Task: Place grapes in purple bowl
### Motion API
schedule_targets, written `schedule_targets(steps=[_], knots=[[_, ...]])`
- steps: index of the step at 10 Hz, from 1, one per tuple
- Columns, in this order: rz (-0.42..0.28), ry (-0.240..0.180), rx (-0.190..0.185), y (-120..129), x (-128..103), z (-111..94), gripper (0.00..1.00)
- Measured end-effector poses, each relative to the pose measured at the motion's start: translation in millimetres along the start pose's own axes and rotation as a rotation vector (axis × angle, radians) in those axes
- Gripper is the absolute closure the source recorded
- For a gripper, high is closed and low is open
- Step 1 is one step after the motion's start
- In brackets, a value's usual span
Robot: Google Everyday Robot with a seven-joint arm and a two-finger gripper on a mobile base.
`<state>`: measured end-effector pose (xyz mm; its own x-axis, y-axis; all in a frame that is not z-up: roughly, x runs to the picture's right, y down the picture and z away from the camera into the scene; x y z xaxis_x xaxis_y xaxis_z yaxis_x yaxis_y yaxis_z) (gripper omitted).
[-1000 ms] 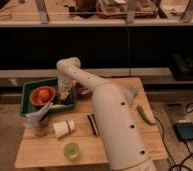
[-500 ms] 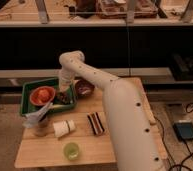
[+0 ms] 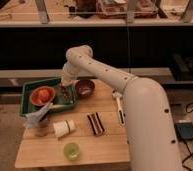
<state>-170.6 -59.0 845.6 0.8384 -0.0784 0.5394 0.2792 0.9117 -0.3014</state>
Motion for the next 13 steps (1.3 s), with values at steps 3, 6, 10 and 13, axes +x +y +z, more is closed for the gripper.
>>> schedule_targets(steps=[3,6,10,13], knots=[[0.046,0.025,0.078,-2,30,-25,1.00],[0.117,0.025,0.136,-14,59,-35,1.00],[0.205,0.038,0.149,-20,92,-35,0.72],[0.248,0.066,0.150,-17,107,-31,0.40]])
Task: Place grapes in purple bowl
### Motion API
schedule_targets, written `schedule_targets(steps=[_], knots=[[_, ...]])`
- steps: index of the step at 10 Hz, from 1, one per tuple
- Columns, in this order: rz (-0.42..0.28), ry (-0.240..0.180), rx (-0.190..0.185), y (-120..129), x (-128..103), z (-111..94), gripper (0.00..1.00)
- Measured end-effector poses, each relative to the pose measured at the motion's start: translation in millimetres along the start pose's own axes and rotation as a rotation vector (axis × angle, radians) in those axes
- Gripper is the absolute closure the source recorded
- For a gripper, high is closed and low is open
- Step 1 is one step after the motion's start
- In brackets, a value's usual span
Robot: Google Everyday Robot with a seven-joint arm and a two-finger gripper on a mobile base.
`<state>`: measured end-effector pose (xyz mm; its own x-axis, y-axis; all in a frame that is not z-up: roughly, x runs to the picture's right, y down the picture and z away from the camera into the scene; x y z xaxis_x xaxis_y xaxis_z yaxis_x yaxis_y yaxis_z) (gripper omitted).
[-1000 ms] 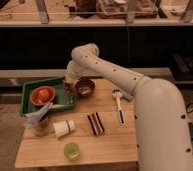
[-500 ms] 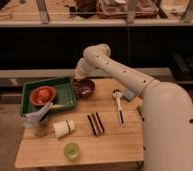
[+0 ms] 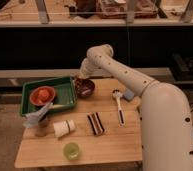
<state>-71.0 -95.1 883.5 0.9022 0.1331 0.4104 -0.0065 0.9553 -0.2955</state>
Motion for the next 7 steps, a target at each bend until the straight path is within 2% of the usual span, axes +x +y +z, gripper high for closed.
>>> schedule_targets(steps=[2,7], knots=[[0.012,0.013,0.000,2,5,3,0.22],[0.045,0.039,0.004,6,17,3,0.20]])
